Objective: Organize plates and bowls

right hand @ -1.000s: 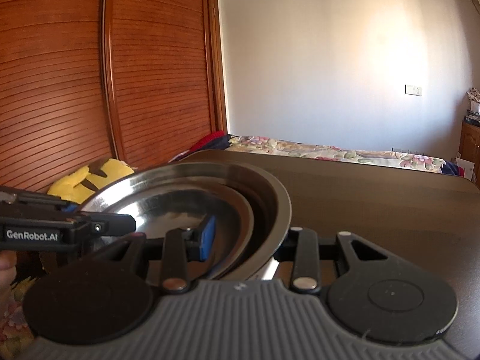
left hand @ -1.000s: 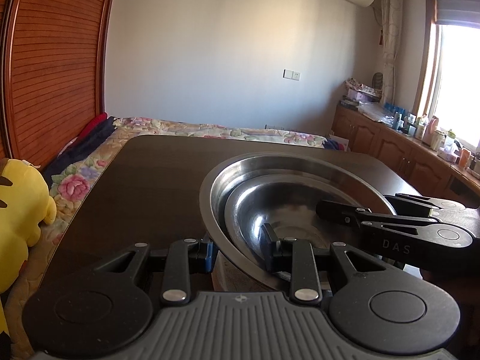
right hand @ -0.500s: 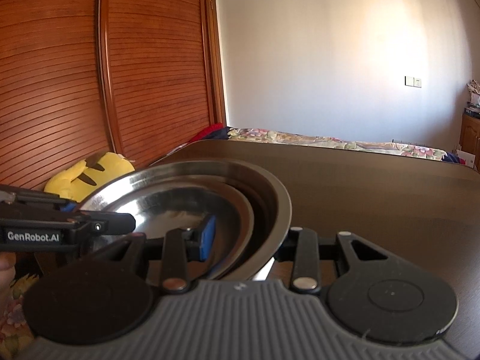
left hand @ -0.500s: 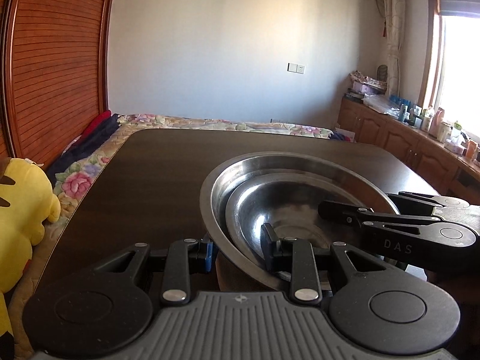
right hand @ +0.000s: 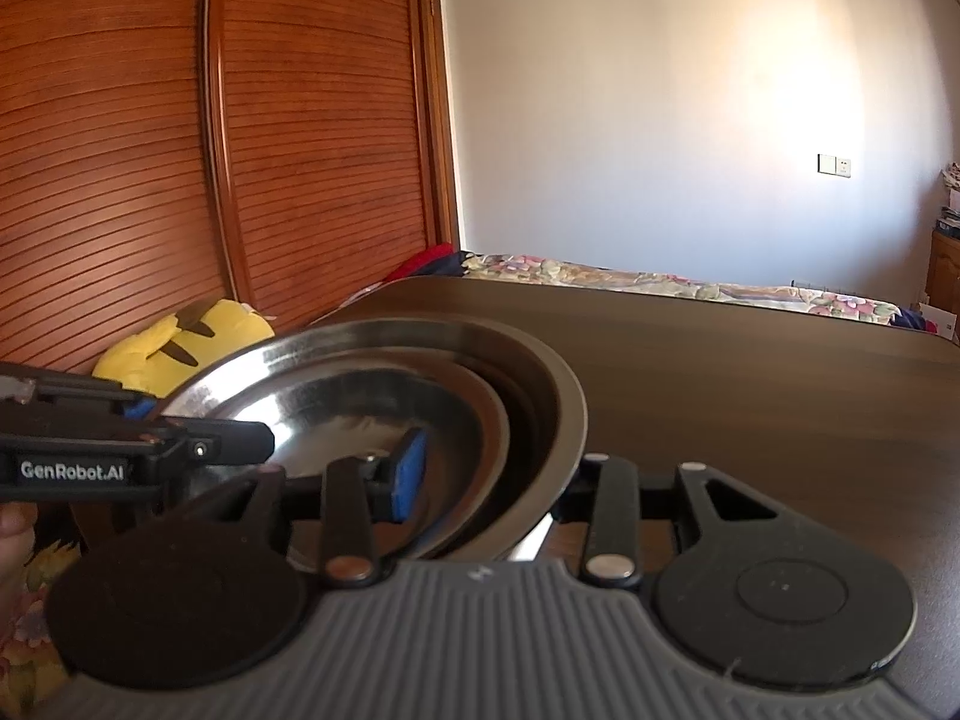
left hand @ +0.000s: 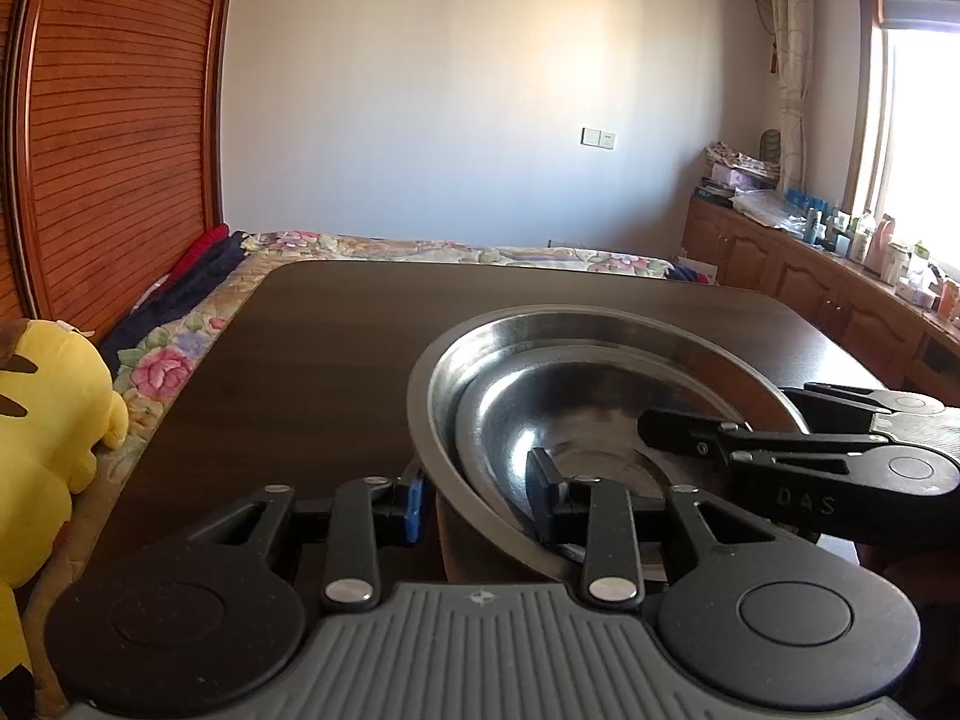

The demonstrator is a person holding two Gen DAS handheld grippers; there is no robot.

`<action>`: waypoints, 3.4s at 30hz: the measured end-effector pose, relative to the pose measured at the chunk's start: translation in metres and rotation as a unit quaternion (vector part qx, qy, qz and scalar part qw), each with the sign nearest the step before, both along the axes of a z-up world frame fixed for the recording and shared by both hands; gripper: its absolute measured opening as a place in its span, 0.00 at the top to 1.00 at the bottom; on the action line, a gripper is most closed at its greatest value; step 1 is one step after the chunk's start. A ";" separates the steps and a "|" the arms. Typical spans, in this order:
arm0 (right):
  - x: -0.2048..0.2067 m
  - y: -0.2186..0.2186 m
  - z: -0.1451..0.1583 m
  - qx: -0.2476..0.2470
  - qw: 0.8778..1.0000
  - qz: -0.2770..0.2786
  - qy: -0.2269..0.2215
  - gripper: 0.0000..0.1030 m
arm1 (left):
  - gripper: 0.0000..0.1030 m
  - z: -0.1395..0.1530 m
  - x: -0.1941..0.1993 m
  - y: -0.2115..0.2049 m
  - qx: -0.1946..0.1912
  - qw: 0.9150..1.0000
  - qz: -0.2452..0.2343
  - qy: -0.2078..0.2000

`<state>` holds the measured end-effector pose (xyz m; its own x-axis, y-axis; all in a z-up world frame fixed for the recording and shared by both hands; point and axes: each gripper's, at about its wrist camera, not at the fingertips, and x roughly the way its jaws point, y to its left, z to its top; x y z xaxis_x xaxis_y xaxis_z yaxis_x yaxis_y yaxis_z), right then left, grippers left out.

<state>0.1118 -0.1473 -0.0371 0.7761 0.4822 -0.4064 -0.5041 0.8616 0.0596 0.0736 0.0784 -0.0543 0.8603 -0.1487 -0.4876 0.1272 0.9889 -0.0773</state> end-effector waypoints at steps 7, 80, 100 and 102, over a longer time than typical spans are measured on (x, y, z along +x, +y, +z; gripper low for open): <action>-0.001 0.005 0.001 -0.003 1.000 -0.001 0.003 0.45 | 0.62 0.003 -0.003 -0.002 0.004 1.000 0.006 -0.004; -0.077 -0.094 0.052 -0.010 0.977 -0.193 -0.087 0.00 | 0.00 0.049 -0.074 -0.085 0.056 0.996 0.026 -0.068; -0.075 -0.093 0.030 -0.016 0.979 -0.196 -0.056 0.00 | 0.00 0.027 -0.064 -0.075 0.051 0.997 0.034 -0.040; -0.075 -0.092 0.031 -0.017 0.979 -0.197 -0.058 0.00 | 0.00 0.028 -0.064 -0.075 0.050 0.997 0.033 -0.041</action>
<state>0.0368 -0.2391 -0.0065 0.9408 0.1237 -0.3156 -0.1340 0.9909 -0.0111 0.0093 0.0031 -0.0268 0.9041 -0.0437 -0.4252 0.0626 0.9976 0.0305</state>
